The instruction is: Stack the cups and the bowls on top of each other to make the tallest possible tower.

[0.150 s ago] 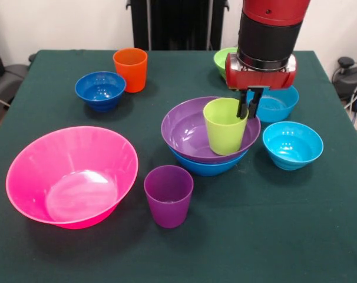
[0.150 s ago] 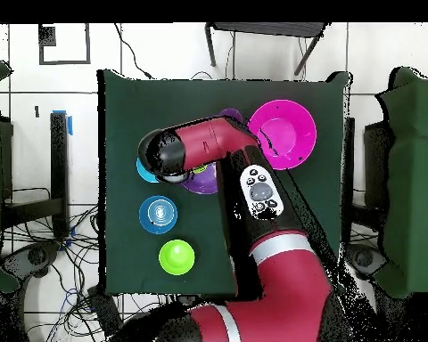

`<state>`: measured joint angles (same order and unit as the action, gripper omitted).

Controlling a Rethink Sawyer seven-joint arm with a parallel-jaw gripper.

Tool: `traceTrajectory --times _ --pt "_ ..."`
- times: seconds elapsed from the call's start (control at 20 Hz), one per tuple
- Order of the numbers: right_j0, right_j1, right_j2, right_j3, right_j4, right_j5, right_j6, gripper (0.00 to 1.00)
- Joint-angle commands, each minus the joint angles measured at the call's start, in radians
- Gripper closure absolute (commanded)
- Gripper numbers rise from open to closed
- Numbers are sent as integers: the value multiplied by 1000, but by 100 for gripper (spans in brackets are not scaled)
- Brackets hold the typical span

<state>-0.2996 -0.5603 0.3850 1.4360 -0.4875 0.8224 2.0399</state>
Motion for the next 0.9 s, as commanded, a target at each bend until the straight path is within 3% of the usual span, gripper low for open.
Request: traceTrajectory --times 0.05,0.9 --pt "26 14 -25 -27 -12 15 18 100" --pt "44 -12 -46 -14 3 55 21 100"
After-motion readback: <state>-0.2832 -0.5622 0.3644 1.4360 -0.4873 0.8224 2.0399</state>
